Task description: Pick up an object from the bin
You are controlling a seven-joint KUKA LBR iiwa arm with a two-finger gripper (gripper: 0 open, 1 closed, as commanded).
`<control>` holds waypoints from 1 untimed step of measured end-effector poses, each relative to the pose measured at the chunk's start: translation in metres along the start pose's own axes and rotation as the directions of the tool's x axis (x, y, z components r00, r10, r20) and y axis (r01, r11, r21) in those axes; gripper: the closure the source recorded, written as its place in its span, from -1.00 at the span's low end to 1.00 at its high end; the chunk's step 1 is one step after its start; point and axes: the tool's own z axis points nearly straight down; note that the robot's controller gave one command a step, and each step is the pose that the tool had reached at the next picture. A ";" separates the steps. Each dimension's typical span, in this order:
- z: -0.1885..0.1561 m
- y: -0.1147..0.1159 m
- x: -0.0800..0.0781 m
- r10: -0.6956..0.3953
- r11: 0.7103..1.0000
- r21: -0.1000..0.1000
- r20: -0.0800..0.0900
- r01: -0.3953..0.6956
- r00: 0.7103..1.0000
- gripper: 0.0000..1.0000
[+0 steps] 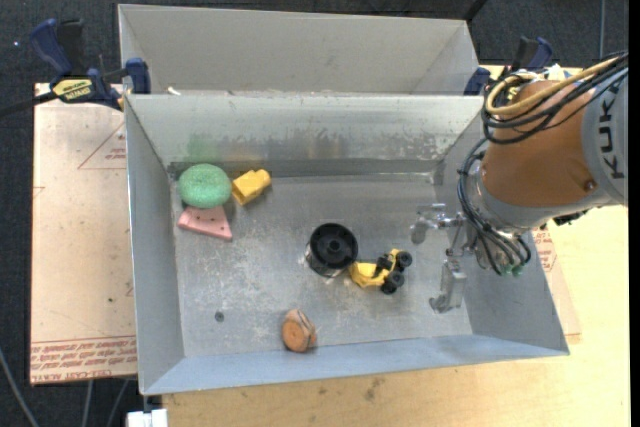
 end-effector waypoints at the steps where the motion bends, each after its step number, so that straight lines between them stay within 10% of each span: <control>1: -0.004 0.000 -0.002 -0.002 1.000 0.001 0.008 0.002 1.000 -1.00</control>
Offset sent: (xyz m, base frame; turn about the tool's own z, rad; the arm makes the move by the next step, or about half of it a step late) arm 0.0166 0.0355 -0.0682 0.0966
